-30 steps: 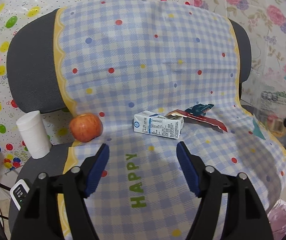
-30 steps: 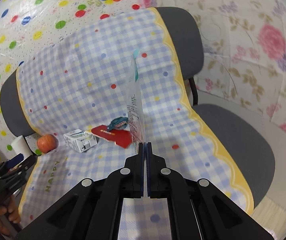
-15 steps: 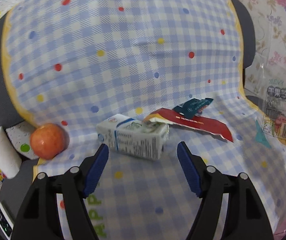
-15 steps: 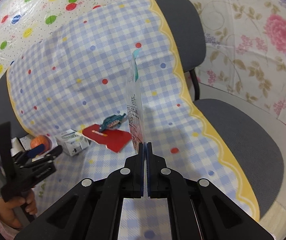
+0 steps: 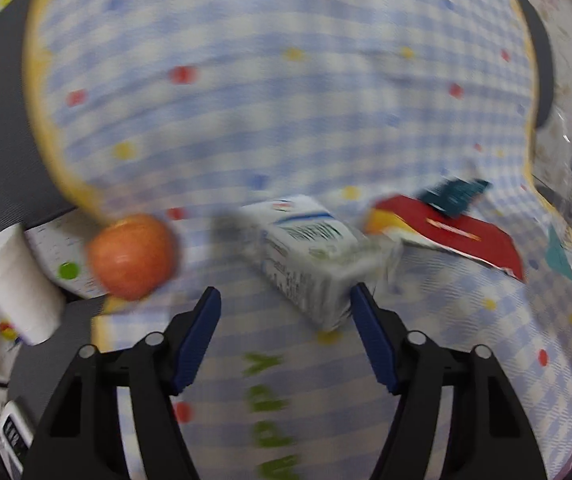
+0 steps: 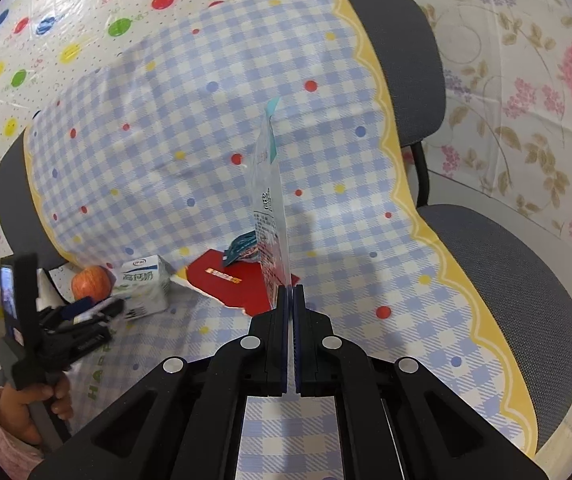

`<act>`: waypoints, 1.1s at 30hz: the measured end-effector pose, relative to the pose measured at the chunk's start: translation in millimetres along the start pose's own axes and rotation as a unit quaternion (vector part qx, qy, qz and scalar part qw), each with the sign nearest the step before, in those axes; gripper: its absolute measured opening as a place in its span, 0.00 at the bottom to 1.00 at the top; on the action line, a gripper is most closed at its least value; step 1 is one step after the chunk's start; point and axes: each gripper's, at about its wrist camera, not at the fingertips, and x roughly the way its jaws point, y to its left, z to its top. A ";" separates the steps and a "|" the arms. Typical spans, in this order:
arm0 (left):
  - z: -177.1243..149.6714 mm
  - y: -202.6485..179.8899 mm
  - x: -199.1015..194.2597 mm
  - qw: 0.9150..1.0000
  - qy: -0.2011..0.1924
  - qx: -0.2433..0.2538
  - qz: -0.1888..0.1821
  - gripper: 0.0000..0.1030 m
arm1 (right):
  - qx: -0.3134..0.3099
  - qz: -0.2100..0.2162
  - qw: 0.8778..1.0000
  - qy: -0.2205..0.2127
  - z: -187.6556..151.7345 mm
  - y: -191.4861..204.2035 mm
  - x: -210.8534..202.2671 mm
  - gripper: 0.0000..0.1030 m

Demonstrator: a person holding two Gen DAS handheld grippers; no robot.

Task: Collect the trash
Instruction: 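Lift the clear snack wrapper with the right tool while the left tool approaches the milk carton, then close the left tool on the white milk carton and lift it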

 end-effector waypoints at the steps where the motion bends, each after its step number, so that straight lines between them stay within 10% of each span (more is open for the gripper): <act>1: -0.4 8.6 -1.1 1.000 0.000 -0.011 0.003 0.61 | -0.001 0.002 1.000 0.000 0.0 1.9 0.5 0.03; 10: -3.7 11.6 -24.4 0.998 -0.028 -0.020 -0.060 0.78 | -0.020 0.010 1.000 0.000 0.1 20.9 6.6 0.03; 25: 19.7 -17.7 31.5 0.998 0.042 -0.036 0.024 0.78 | -0.027 0.006 1.000 0.008 -9.6 23.4 7.0 0.03; 33: 7.9 -10.5 -0.4 0.999 0.006 -0.044 -0.010 0.69 | -0.014 0.016 1.000 0.011 -14.9 18.2 -0.6 0.03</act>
